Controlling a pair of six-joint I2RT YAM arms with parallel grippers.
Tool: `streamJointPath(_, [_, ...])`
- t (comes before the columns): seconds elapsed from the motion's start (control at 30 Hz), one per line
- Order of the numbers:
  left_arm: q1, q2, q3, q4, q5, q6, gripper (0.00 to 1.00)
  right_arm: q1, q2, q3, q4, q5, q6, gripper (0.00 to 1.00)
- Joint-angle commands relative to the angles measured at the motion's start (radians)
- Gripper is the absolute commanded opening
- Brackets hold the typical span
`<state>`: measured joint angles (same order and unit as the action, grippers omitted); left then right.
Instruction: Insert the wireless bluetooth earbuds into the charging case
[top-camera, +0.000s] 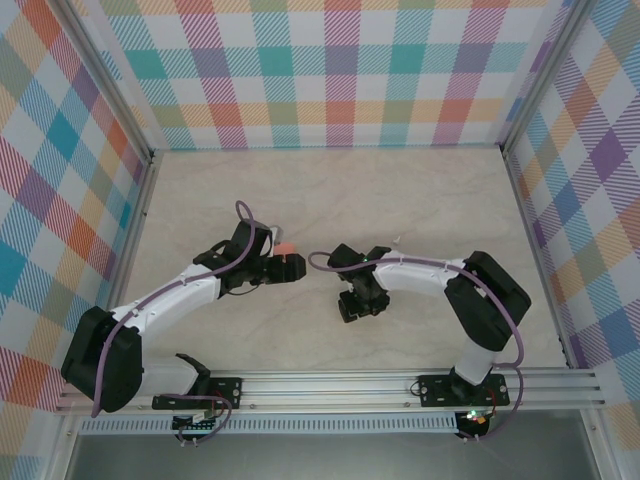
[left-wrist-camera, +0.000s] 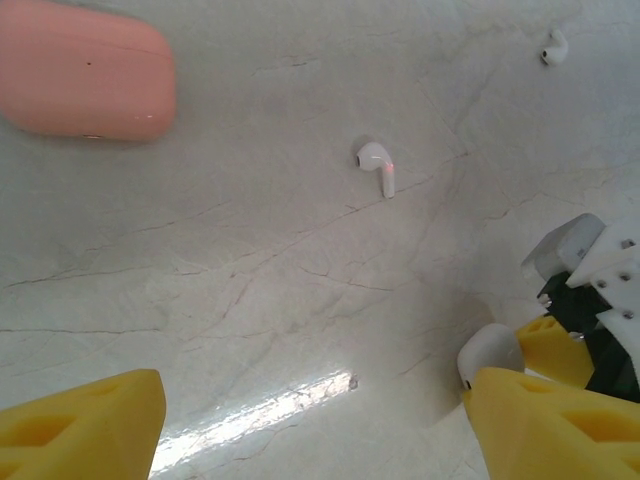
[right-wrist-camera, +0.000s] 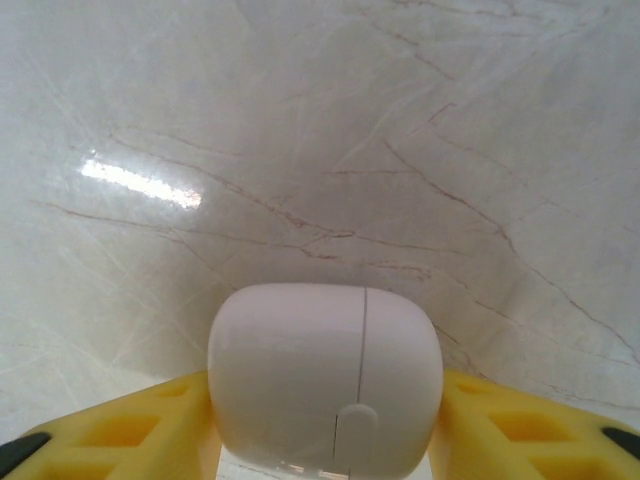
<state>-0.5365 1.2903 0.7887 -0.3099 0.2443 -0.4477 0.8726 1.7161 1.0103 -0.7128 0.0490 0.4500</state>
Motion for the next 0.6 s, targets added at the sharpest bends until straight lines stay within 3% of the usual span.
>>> streamJointPath(0.0, [-0.005, -0.020, 0.001, 0.019, 0.041, 0.015, 0.79, 0.008, -0.031, 0.017, -0.019, 0.035, -0.036, 0.52])
streamJointPath(0.23, [0.033, -0.077, -0.004, 0.100, 0.189, 0.003, 0.79, 0.008, -0.191, 0.007, 0.027, 0.103, -0.176, 0.48])
streamJointPath(0.43, [0.043, -0.126, -0.013, 0.237, 0.427, 0.031, 0.78, 0.009, -0.396, -0.040, 0.145, 0.090, -0.407, 0.46])
streamJointPath(0.57, [0.029, -0.114, 0.024, 0.224, 0.530, 0.082, 0.76, 0.008, -0.516, -0.081, 0.225, 0.090, -0.579, 0.46])
